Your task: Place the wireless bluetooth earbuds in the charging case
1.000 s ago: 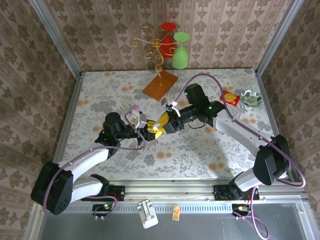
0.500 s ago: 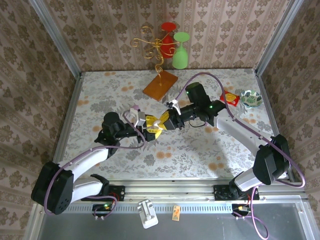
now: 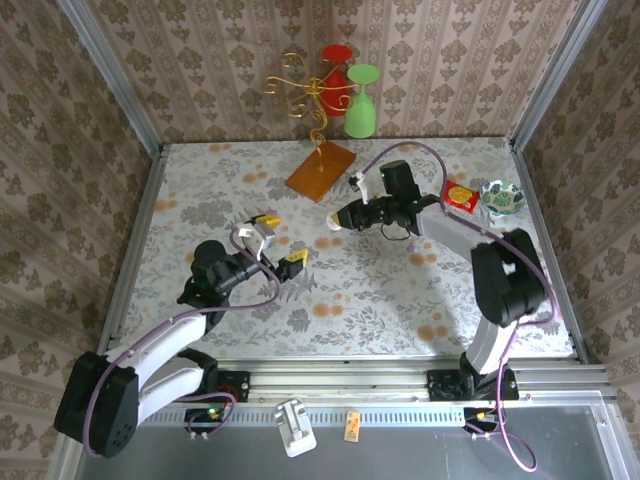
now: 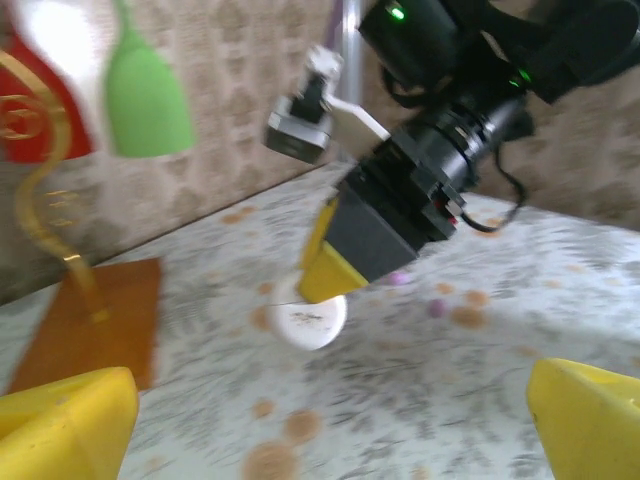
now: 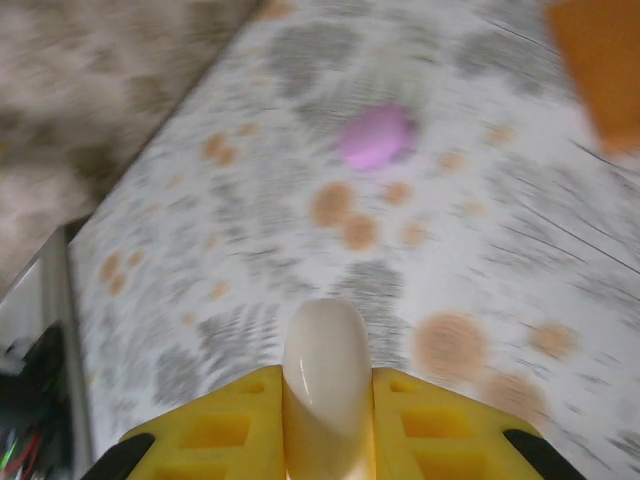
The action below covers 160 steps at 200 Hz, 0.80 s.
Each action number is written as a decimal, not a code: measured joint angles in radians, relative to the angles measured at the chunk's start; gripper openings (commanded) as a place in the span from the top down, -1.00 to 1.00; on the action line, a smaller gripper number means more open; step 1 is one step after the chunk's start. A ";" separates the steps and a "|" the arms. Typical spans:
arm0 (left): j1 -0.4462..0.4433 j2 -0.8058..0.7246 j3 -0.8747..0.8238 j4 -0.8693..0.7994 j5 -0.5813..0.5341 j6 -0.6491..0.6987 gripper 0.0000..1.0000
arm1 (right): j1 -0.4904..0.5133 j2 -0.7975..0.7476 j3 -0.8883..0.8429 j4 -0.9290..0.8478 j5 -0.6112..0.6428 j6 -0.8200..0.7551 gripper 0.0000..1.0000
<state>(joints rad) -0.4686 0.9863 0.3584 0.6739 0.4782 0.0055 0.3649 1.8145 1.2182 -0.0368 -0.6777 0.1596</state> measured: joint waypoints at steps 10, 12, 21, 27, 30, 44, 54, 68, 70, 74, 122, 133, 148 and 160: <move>0.000 -0.008 0.000 -0.029 -0.071 0.019 -1.00 | -0.013 0.061 0.019 0.023 0.054 0.058 0.54; 0.000 -0.009 0.000 -0.037 -0.085 0.022 -1.00 | -0.014 0.070 0.022 0.027 0.061 0.066 0.54; 0.000 -0.011 0.000 -0.069 -0.143 0.033 -1.00 | -0.019 0.121 0.042 0.038 0.101 0.112 0.54; 0.000 -0.011 0.000 -0.089 -0.177 0.039 -1.00 | -0.021 0.150 0.056 0.043 0.126 0.138 0.54; 0.000 -0.011 0.000 -0.098 -0.193 0.042 -1.00 | -0.022 0.162 0.063 0.047 0.137 0.147 0.54; 0.000 -0.010 0.000 -0.140 -0.267 0.045 -1.00 | -0.022 0.213 0.091 0.058 0.179 0.196 0.51; 0.010 -0.008 0.003 -0.170 -0.309 0.044 -1.00 | -0.023 0.242 0.113 0.056 0.201 0.227 0.49; 0.035 0.000 0.011 -0.208 -0.354 0.039 -1.00 | -0.027 0.276 0.145 0.057 0.226 0.261 0.45; 0.040 0.002 0.013 -0.215 -0.360 0.037 -1.00 | -0.027 0.279 0.147 0.057 0.228 0.261 0.45; 0.049 0.006 0.019 -0.229 -0.372 0.031 -1.00 | -0.028 0.287 0.154 0.058 0.234 0.274 0.44; 0.151 0.096 0.129 -0.385 -0.420 -0.035 -0.95 | -0.071 0.320 0.159 0.057 0.285 0.349 -0.03; 0.172 0.131 0.176 -0.446 -0.420 -0.042 -0.94 | -0.083 0.320 0.154 0.064 0.290 0.354 -0.18; 0.196 0.194 0.262 -0.546 -0.418 -0.043 -0.95 | -0.096 0.308 0.124 0.089 0.294 0.344 -0.34; 0.206 0.240 0.324 -0.608 -0.416 -0.037 -0.93 | -0.100 0.278 0.092 0.100 0.299 0.334 -0.43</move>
<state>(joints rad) -0.2626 1.2263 0.6823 0.0662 0.0620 -0.0311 0.2649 2.0930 1.3098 0.0635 -0.3782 0.4938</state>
